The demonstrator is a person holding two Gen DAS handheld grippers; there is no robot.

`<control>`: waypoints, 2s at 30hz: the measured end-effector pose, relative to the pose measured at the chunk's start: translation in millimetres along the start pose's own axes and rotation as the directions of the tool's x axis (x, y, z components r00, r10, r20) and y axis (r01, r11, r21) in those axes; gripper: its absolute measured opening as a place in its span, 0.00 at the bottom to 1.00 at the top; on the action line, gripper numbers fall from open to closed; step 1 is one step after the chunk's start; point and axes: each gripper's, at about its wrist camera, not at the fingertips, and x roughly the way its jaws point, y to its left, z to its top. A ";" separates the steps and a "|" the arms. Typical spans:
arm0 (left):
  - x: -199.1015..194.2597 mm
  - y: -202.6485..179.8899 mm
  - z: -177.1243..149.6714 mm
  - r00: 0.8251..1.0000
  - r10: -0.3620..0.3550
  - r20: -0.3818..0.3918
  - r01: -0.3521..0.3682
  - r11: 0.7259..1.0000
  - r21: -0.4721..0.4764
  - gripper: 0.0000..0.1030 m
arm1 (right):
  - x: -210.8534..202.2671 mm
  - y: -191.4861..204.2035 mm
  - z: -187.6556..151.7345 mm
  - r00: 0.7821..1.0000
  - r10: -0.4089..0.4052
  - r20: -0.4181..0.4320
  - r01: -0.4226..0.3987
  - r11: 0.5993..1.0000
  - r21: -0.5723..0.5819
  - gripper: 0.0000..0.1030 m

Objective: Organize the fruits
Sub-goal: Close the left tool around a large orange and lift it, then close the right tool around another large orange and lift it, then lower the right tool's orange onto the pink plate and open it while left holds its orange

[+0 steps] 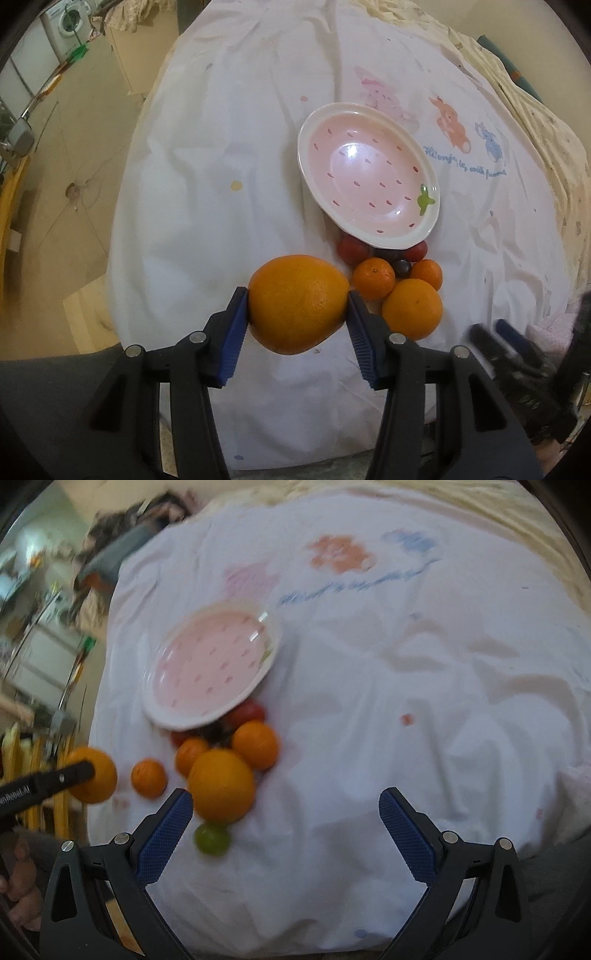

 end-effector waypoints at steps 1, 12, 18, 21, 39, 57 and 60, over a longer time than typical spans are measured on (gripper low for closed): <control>-0.2 0.7 0.1 1.000 -0.005 -0.004 0.005 1.000 -0.002 0.47 | 7.3 7.6 0.8 0.999 0.017 -0.031 -0.018 1.000 -0.020 0.99; -1.9 3.1 0.2 1.000 -0.018 -0.007 0.018 1.000 -0.017 0.47 | 67.9 33.3 13.3 0.980 0.066 -0.186 -0.068 0.998 -0.005 0.79; -1.2 -0.5 -0.1 1.000 -0.018 -0.001 0.018 1.000 -0.007 0.47 | 74.2 28.2 14.1 0.971 0.130 -0.201 -0.129 0.991 0.022 0.59; -1.7 -2.6 -0.3 1.000 -0.016 0.008 0.016 1.000 0.004 0.47 | 71.1 23.7 12.5 0.969 0.155 -0.191 -0.153 0.988 0.027 0.58; -9.9 -9.7 0.4 0.995 0.011 0.095 -0.015 0.999 0.042 0.47 | -21.4 5.0 31.1 0.937 0.346 0.035 -0.347 0.938 0.012 0.57; -30.3 -35.1 63.7 0.985 0.036 0.171 -0.051 0.995 0.086 0.47 | -49.0 -19.9 108.7 0.922 0.352 0.162 -0.357 0.934 0.002 0.57; -24.1 -37.8 79.4 0.986 0.040 0.165 -0.054 0.995 0.084 0.47 | -42.3 -21.3 121.8 0.927 0.342 0.157 -0.346 0.938 -0.002 0.57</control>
